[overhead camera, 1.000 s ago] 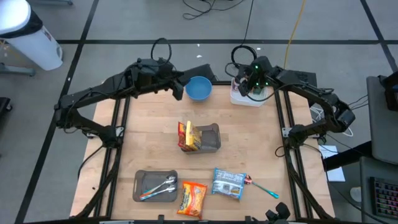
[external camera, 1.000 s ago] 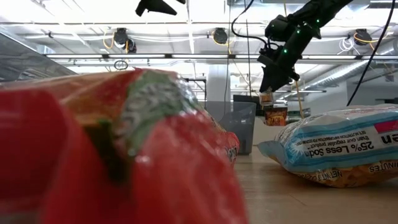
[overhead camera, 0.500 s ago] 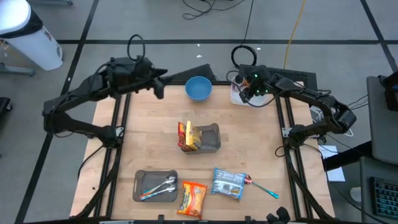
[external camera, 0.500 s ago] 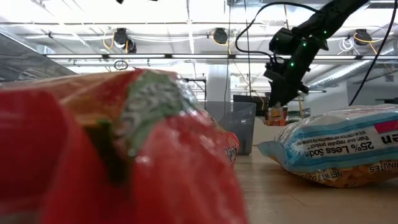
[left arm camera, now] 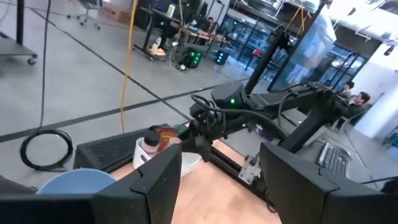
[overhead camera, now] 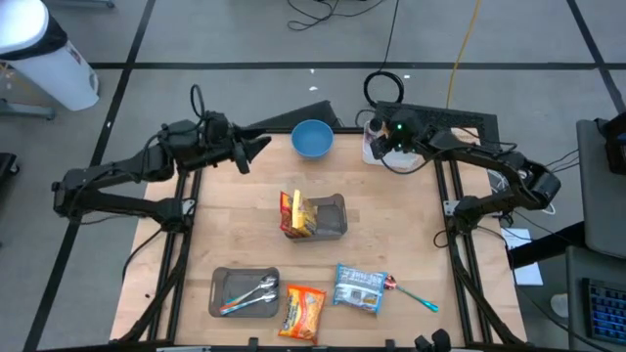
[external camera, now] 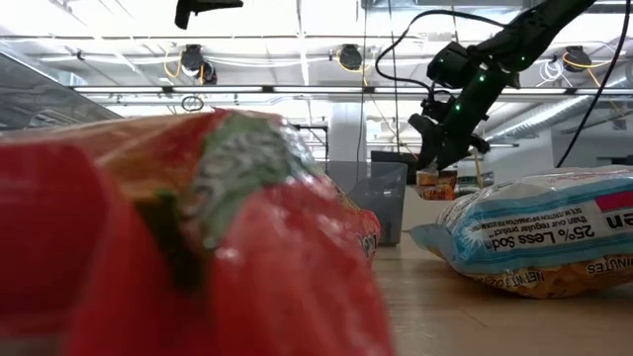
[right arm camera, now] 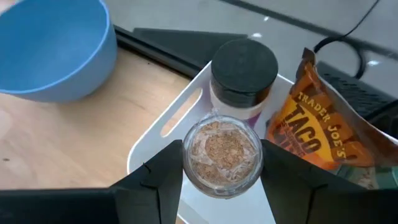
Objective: Pick & Place Food Item
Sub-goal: Put the brown seasoning bottle into the top white bin, then put the blue noodle pack into the top black bin
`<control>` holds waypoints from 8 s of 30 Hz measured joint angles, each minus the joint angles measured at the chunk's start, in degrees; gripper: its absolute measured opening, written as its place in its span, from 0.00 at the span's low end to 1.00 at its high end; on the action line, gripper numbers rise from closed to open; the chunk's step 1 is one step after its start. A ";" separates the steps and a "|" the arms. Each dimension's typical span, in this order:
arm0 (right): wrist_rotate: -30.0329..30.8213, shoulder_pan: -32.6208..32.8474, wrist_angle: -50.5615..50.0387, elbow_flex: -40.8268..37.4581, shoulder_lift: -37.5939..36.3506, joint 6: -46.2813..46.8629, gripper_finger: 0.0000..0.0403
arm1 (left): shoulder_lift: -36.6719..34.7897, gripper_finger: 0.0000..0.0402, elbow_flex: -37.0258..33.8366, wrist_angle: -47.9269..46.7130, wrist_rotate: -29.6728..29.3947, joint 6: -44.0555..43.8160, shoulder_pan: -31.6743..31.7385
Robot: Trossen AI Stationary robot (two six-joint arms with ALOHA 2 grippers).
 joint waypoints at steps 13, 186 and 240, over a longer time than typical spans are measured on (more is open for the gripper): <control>8.19 3.96 1.68 -1.64 2.80 5.41 0.42 | -0.30 0.56 -0.78 0.77 0.51 -1.34 -0.15; 31.90 101.15 18.71 -11.57 8.46 102.56 0.40 | 17.16 0.56 6.13 12.07 -17.25 -5.69 -48.96; 22.95 88.79 23.51 -10.85 7.27 81.24 0.00 | 16.64 0.56 6.07 7.59 -17.80 -5.49 -48.89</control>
